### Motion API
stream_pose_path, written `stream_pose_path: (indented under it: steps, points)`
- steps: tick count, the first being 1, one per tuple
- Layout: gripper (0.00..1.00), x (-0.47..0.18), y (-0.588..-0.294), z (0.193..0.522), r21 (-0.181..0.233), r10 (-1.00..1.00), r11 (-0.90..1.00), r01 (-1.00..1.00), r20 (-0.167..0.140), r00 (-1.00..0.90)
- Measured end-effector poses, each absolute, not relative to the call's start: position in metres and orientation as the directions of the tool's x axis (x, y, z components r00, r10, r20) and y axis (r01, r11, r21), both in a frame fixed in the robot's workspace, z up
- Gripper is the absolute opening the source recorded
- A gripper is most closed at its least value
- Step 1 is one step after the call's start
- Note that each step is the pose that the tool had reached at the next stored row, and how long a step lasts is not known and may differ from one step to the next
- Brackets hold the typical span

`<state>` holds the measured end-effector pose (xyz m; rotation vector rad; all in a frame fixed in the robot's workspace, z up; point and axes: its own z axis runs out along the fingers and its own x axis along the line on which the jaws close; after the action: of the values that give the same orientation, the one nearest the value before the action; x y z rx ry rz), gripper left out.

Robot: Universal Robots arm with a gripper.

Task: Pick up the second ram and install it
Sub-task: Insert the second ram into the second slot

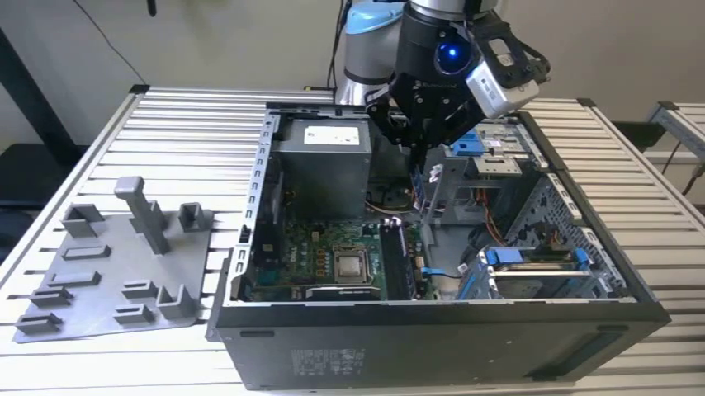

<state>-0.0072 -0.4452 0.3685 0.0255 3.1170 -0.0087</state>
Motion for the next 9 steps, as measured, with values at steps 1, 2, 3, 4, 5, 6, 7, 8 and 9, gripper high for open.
stream_pose_path:
  steps: [1,2,3,4,5,6,7,8,9]
  points:
    - [0.14,-0.0071,-0.4451,0.3682,-0.005,0.016,1.000,0.016,-0.024,-1.000]
    - [0.14,-0.0071,-0.4451,0.3678,-0.006,0.016,1.000,0.016,-0.024,-1.000]
    - [0.14,-0.0072,-0.4451,0.3669,-0.006,0.016,1.000,0.016,-0.024,-1.000]
    - [0.14,-0.0071,-0.4451,0.3660,-0.006,0.019,1.000,0.019,-0.024,-1.000]
    - [0.14,-0.0071,-0.4451,0.3655,-0.006,0.027,1.000,0.027,-0.024,-0.999]
    - [0.14,-0.0072,-0.4450,0.3650,-0.006,0.035,0.999,0.035,-0.024,-0.999]
    - [0.14,-0.0071,-0.4450,0.3644,-0.006,0.043,0.999,0.043,-0.024,-0.999]
    - [0.14,-0.0071,-0.4449,0.3637,-0.006,0.051,0.999,0.051,-0.024,-0.998]
    - [0.14,-0.0071,-0.4449,0.3628,-0.006,0.057,0.998,0.057,-0.024,-0.998]
